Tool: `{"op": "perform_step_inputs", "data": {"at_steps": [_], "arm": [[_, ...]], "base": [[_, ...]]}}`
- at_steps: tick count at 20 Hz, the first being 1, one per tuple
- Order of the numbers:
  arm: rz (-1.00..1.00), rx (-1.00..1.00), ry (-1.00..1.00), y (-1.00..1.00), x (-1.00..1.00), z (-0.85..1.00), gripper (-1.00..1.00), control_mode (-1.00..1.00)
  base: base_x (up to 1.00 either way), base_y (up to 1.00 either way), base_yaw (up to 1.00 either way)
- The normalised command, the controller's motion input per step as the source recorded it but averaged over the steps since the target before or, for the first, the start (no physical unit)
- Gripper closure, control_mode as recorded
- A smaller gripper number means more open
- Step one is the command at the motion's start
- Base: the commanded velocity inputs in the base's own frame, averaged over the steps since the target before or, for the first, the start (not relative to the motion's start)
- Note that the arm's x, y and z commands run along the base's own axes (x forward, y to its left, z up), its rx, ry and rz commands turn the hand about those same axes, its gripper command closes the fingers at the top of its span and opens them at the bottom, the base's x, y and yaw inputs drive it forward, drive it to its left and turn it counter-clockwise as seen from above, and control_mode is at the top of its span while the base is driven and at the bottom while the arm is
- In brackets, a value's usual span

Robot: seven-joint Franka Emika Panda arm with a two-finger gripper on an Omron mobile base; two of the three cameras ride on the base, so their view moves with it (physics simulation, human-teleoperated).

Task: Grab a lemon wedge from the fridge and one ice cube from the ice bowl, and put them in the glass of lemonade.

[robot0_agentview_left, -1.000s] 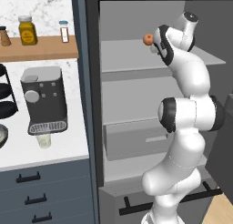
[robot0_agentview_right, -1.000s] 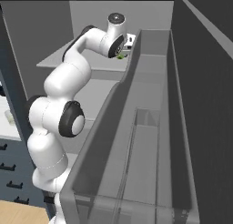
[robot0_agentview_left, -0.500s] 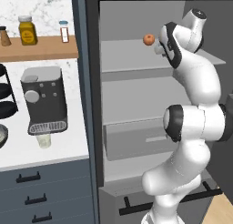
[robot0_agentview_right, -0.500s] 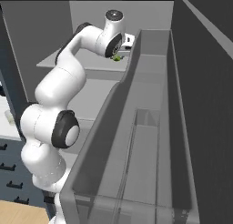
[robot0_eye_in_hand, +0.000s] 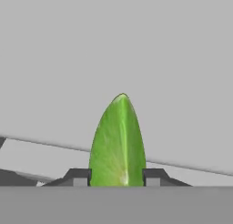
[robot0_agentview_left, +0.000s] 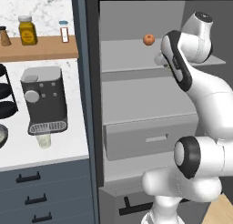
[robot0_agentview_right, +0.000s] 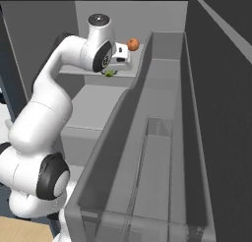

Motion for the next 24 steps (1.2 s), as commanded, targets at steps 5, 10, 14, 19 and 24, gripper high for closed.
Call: {"op": "perform_step_inputs", "data": {"at_steps": [5, 10, 14, 19, 24], "arm": [[0.00, -0.04, 0.13, 0.33, -1.00, -0.21, 1.00, -1.00], [0.00, -0.06, 0.11, 0.40, -1.00, -0.44, 1.00, -1.00], [0.00, 0.00, 0.04, 0.18, -1.00, -0.74, 1.00, -1.00], [0.00, 0.00, 0.03, 0.03, -1.00, -0.50, 1.00, -1.00], [-0.04, 0.00, 0.05, 0.00, -0.72, -0.11, 1.00, -1.00]], "base": [[0.00, 0.00, 0.00], [0.00, 0.00, 0.00], [0.00, 0.00, 0.00], [0.00, 0.00, 0.00], [0.00, 0.00, 0.00]]}}
